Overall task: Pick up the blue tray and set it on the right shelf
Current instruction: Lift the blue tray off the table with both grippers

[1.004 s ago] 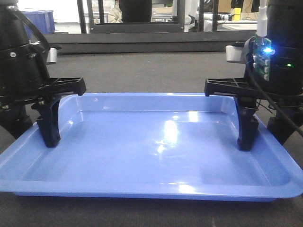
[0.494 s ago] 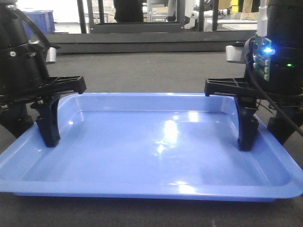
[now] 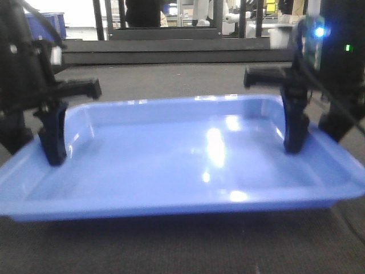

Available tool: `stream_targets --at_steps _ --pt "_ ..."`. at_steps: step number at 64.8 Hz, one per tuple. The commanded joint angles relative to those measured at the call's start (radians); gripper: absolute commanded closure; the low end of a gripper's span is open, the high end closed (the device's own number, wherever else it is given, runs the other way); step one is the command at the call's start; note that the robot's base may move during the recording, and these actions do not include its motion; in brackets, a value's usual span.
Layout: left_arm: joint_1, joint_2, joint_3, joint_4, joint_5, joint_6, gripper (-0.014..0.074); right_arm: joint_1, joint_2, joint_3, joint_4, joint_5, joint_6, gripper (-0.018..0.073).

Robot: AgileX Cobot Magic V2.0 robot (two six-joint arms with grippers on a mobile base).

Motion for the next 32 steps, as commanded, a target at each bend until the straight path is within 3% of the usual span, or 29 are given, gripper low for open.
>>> stream_targets --at_steps 1,14,32 --pt "-0.029 -0.123 -0.029 0.061 0.06 -0.077 0.0578 0.021 -0.112 -0.039 -0.072 0.024 0.057 0.0347" --pt "-0.112 -0.274 0.01 0.058 0.11 -0.16 0.0578 0.133 -0.201 -0.017 -0.124 0.101 0.119 0.0347" --pt "-0.21 -0.436 0.173 0.115 0.14 -0.296 0.0578 0.242 -0.301 0.091 -0.129 0.109 0.228 0.0347"
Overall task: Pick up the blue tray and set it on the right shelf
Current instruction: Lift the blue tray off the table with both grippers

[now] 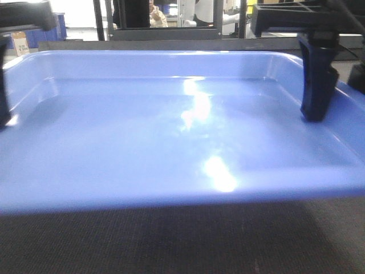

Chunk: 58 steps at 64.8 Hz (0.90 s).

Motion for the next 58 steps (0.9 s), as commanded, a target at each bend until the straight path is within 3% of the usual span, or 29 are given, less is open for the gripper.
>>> stream_targets --at_steps 1,22,58 --pt "-0.041 -0.078 0.03 0.016 0.005 -0.065 0.0578 0.035 -0.07 0.02 -0.02 -0.02 0.067 0.0347" --pt "-0.076 -0.116 0.07 0.024 0.015 -0.089 0.0578 0.136 -0.149 0.096 -0.078 -0.019 0.185 0.0347" --pt "-0.076 -0.116 0.07 0.036 0.015 -0.089 0.0578 0.136 -0.149 0.157 -0.078 -0.061 0.204 0.0347"
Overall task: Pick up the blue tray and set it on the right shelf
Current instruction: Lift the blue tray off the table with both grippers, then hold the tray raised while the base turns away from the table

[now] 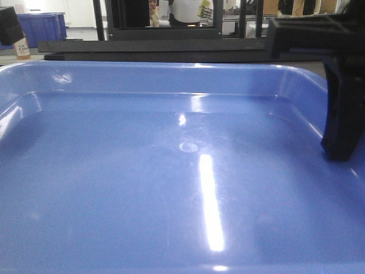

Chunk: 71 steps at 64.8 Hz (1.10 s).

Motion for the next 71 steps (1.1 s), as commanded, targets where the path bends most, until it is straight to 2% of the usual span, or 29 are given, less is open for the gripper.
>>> stream_targets --at_steps 1,9,27,71 --pt "-0.009 -0.025 -0.022 0.023 -0.001 -0.027 0.0578 0.001 -0.031 -0.01 -0.032 -0.014 0.026 0.0347" --pt "-0.009 -0.025 -0.022 0.023 0.002 -0.027 0.0578 0.001 -0.031 -0.016 -0.032 -0.014 0.026 0.0347" --pt "-0.009 -0.025 -0.022 0.027 0.002 0.029 0.0578 0.001 -0.031 -0.027 -0.032 -0.011 0.026 0.0347" --pt "-0.009 -0.025 -0.022 0.033 0.011 0.032 0.0579 0.001 -0.031 -0.027 -0.032 -0.007 0.026 0.0347"
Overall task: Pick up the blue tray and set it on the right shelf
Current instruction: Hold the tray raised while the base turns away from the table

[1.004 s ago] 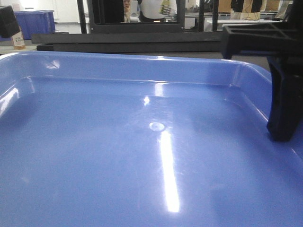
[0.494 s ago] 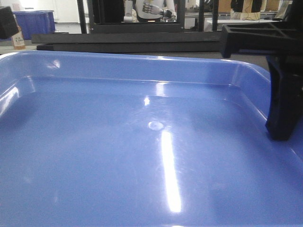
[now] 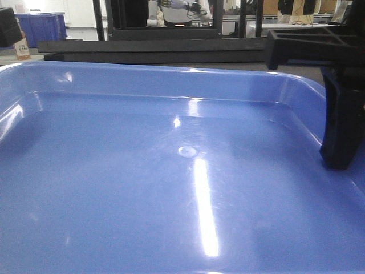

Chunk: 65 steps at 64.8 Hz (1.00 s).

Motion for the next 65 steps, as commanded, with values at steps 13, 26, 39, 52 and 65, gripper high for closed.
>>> stream_targets --at_steps 13,26,39,52,65 --pt "-0.008 -0.025 -0.022 0.025 0.011 -0.006 0.0579 -0.001 -0.031 -0.036 -0.035 0.005 0.014 0.0347" --pt "-0.008 -0.025 -0.022 0.025 0.011 -0.006 0.0579 -0.001 -0.031 -0.036 -0.035 0.005 0.014 0.0347" --pt "-0.008 -0.025 -0.022 0.025 0.011 -0.006 0.0579 -0.001 -0.031 -0.036 -0.035 0.005 0.014 0.0347" --pt "-0.008 -0.025 -0.022 0.025 0.011 -0.006 0.0579 -0.001 -0.031 -0.036 -0.035 0.005 0.014 0.0347" --pt "-0.008 -0.025 -0.022 0.025 0.011 -0.006 0.0579 -0.001 -0.031 -0.036 -0.035 0.005 0.014 0.0347"
